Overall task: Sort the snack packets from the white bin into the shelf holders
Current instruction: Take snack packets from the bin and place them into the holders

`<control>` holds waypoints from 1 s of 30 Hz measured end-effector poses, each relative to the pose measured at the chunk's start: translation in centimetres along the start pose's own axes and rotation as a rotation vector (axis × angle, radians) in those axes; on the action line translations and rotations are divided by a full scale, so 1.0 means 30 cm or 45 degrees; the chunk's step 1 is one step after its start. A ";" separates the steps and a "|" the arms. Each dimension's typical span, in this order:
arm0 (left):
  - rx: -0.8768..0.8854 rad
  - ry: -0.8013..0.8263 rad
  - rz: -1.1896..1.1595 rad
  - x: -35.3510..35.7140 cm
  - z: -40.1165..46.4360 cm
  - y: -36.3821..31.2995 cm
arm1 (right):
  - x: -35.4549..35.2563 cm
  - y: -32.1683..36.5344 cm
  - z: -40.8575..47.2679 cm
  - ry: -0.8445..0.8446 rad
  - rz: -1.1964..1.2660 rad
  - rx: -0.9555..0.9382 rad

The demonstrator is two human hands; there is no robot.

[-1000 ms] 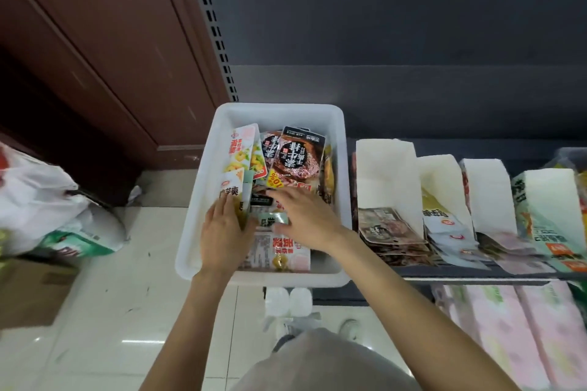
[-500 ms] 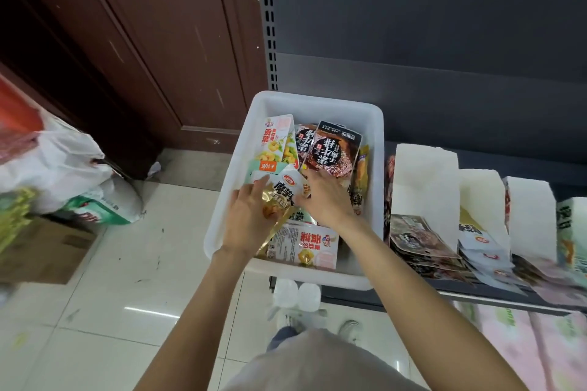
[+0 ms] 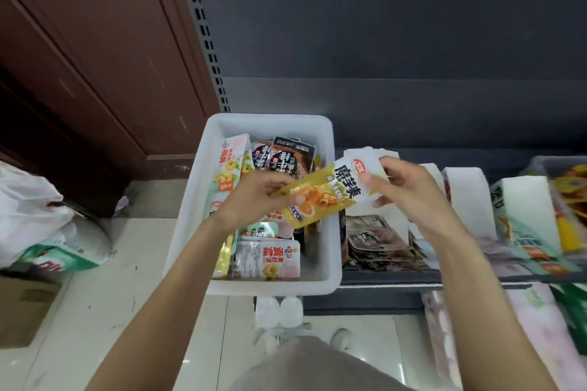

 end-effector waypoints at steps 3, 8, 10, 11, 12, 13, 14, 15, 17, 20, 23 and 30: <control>0.177 0.081 0.087 0.115 0.097 -0.112 | -0.162 0.041 -0.097 -0.150 -0.103 -0.136; 0.542 -0.029 0.433 0.351 0.259 -0.282 | -0.400 0.066 -0.270 -0.631 -0.381 -0.379; 0.685 -0.159 0.641 0.444 0.305 -0.324 | -0.434 0.075 -0.324 -0.759 -0.603 -0.459; 0.703 -0.207 0.696 0.478 0.326 -0.332 | -0.449 0.065 -0.341 -0.817 -0.707 -0.476; 0.710 -0.238 0.731 0.505 0.345 -0.337 | -0.468 0.040 -0.350 -0.872 -0.788 -0.466; 0.710 -0.244 0.771 0.528 0.361 -0.336 | -0.489 0.004 -0.351 -0.927 -0.843 -0.412; 0.702 -0.219 0.828 0.549 0.375 -0.330 | -0.508 -0.036 -0.347 -0.972 -0.868 -0.332; 0.693 -0.173 0.898 0.569 0.387 -0.322 | -0.522 -0.077 -0.343 -0.997 -0.885 -0.263; 0.692 -0.077 1.038 0.604 0.400 -0.304 | -0.522 -0.120 -0.332 -1.007 -0.976 -0.227; 0.704 -0.011 1.138 0.629 0.395 -0.281 | -0.496 -0.118 -0.308 -0.953 -1.077 -0.338; 0.753 -0.051 1.116 0.628 0.367 -0.267 | -0.460 -0.153 -0.257 -0.614 -1.080 -0.396; 0.682 0.080 0.953 0.561 0.275 -0.229 | -0.380 -0.199 -0.205 -0.402 -1.390 -0.360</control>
Point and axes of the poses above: each hand's wrist, its own z-axis towards the middle knuckle, its own x-axis out of the palm, y = z × x, the point moved 5 cm from there along z, towards the middle knuckle, and after that the axes turned 14 degrees about z, right-handed, at the moved point
